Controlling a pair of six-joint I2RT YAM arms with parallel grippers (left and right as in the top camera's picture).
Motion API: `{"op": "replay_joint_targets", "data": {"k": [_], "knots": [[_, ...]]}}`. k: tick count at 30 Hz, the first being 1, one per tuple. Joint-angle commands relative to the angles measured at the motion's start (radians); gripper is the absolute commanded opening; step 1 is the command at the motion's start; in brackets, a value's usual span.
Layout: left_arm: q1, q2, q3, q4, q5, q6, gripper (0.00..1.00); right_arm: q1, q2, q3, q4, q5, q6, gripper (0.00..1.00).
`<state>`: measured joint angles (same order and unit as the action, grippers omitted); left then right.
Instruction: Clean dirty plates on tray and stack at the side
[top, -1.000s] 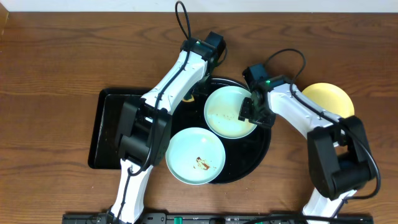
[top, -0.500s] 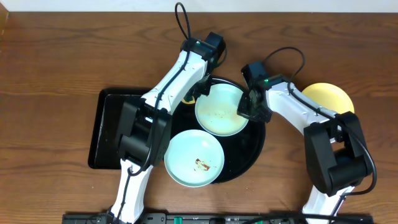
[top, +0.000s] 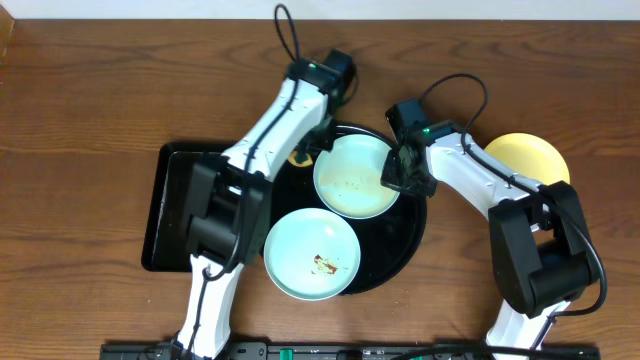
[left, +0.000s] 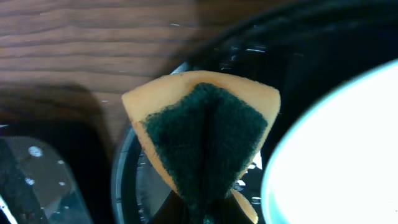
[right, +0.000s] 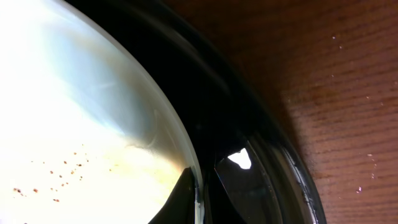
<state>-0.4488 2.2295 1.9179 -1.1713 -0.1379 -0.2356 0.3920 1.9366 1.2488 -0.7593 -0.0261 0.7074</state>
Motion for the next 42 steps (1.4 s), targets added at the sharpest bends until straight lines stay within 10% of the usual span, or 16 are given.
{"op": "replay_joint_targets", "data": {"k": [1,26,30,32,33,36,39,40,42], "knots": [[0.085,-0.101,0.013,-0.013,0.004,0.002,0.08,-0.005,-0.007,-0.02,-0.013,0.082,-0.006,0.02],[0.4,-0.426,0.011,-0.081,0.243,0.059,0.11,0.004,-0.425,0.007,-0.049,0.049,-0.101,0.01],[0.4,-0.426,0.011,-0.081,0.243,0.066,0.21,0.004,-0.419,-0.005,-0.186,0.012,0.121,0.52],[0.4,-0.426,0.011,-0.081,0.243,0.067,0.22,0.005,-0.395,-0.021,-0.173,-0.058,0.122,0.59],[0.4,-0.426,0.01,-0.081,0.243,0.071,0.22,0.007,-0.381,-0.026,-0.161,-0.091,0.104,0.58],[0.4,-0.426,0.011,-0.085,0.243,0.079,0.23,0.021,-0.335,-0.028,-0.119,-0.148,0.051,0.01],[0.4,-0.426,0.01,-0.094,0.243,0.079,0.23,0.029,-0.316,-0.028,-0.095,-0.134,0.037,0.01],[0.4,-0.426,0.01,-0.097,0.243,0.079,0.23,0.028,-0.314,-0.028,-0.089,-0.13,0.037,0.09],[0.4,-0.426,0.011,-0.104,0.243,0.079,0.23,0.026,-0.313,-0.028,-0.082,-0.134,0.045,0.84]]}}
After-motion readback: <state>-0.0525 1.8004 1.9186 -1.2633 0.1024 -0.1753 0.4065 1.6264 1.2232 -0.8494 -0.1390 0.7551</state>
